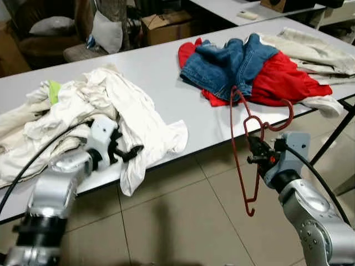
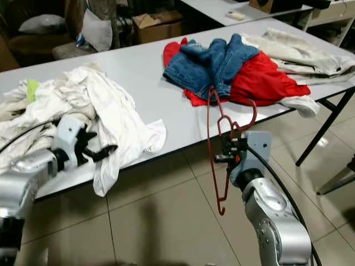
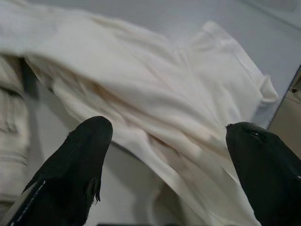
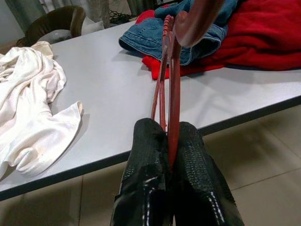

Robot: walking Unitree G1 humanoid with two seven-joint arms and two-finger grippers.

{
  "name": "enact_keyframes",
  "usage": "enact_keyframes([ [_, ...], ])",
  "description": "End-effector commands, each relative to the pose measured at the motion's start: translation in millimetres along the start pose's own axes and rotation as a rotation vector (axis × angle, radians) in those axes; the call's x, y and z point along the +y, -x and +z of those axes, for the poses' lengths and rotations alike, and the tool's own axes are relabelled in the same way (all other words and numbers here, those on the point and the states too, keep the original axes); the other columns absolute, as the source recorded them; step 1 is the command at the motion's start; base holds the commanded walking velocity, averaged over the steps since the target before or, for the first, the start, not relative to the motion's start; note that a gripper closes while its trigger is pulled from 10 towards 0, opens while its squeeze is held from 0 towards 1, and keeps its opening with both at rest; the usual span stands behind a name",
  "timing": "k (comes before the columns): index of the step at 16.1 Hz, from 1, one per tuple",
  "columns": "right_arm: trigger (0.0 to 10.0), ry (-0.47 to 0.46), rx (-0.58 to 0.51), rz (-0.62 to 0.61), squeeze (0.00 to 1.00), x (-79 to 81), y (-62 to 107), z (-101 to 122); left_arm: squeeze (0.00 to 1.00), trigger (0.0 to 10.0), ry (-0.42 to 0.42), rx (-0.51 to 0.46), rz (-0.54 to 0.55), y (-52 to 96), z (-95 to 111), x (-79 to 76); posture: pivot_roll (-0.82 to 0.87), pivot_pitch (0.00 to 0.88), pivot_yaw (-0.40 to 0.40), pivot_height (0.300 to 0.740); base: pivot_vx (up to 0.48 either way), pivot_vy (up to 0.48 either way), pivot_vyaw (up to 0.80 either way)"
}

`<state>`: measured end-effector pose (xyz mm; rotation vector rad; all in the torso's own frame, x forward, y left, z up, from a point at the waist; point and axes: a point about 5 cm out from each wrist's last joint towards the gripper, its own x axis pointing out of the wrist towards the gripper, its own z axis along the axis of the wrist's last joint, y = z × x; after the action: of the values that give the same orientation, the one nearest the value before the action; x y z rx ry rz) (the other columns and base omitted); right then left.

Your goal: Hang hanger

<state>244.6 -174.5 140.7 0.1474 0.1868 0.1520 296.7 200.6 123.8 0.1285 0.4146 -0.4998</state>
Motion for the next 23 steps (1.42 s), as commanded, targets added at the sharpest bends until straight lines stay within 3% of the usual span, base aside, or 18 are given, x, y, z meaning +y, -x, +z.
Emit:
enact_keyframes([
  [1, 10.0, -0.001, -0.008, 0.010, 0.00, 1.6, -0.5, 1, 0.00, 10.0, 0.020, 0.023, 0.029, -1.1, -4, -2.0, -0.13, 0.000, 0.088, 0.740, 0.000, 0.000, 0.00],
  [2, 10.0, -0.001, -0.007, 0.014, 0.00, 2.2, -0.8, 1, 0.00, 10.0, 0.097, 0.021, 0.045, -5.0, -6, -9.3, -0.12, 0.000, 0.085, 0.740, 0.000, 0.000, 0.00],
  [3, 10.0, 0.000, -0.006, 0.015, 0.00, 2.4, -1.1, 1, 0.00, 4.8, 0.157, -0.001, 0.049, -9.5, -6, -14.4, -0.13, 0.000, 0.086, 0.740, 0.000, 0.000, 0.00],
  [4, 10.0, 0.001, -0.007, 0.015, 0.00, 2.3, -1.1, 2, 0.00, 1.2, 0.174, -0.006, 0.061, -12.0, -7, -15.8, -0.13, 0.000, 0.088, 0.740, 0.000, 0.000, 0.00],
  [5, 10.0, 0.001, -0.008, 0.014, 0.00, 1.9, -1.1, 2, 0.00, 0.0, 0.186, -0.014, 0.075, -13.2, -6, -15.8, -0.13, 0.000, 0.089, 0.740, 0.000, 0.000, 0.00],
  [8, 10.0, 0.001, -0.007, 0.009, 0.00, 1.4, -0.2, 1, 0.00, 0.0, 0.161, 0.001, 0.104, -15.8, -6, -16.1, -0.13, 0.000, 0.094, 0.740, 0.000, 0.000, 0.00],
  [12, 10.0, 0.020, -0.014, -0.001, 0.00, 0.5, 1.0, 1, 0.00, 0.0, 0.028, 0.049, 0.188, -19.2, -11, -12.0, -0.14, 0.000, 0.099, 0.740, 0.000, 0.000, 0.00],
  [16, 10.0, 0.025, -0.023, -0.005, 0.00, 0.1, 0.9, 1, 0.00, 0.0, 0.044, -0.002, 0.193, -21.8, -6, -13.0, -0.14, 0.000, 0.098, 0.740, 0.000, 0.000, 0.00],
  [23, 10.0, 0.028, -0.023, -0.015, 0.00, -1.4, 0.4, 0, 0.00, 0.0, 0.069, 0.002, 0.171, -25.2, -10, -16.2, -0.14, 0.000, 0.101, 0.740, 0.000, 0.000, 0.00],
])
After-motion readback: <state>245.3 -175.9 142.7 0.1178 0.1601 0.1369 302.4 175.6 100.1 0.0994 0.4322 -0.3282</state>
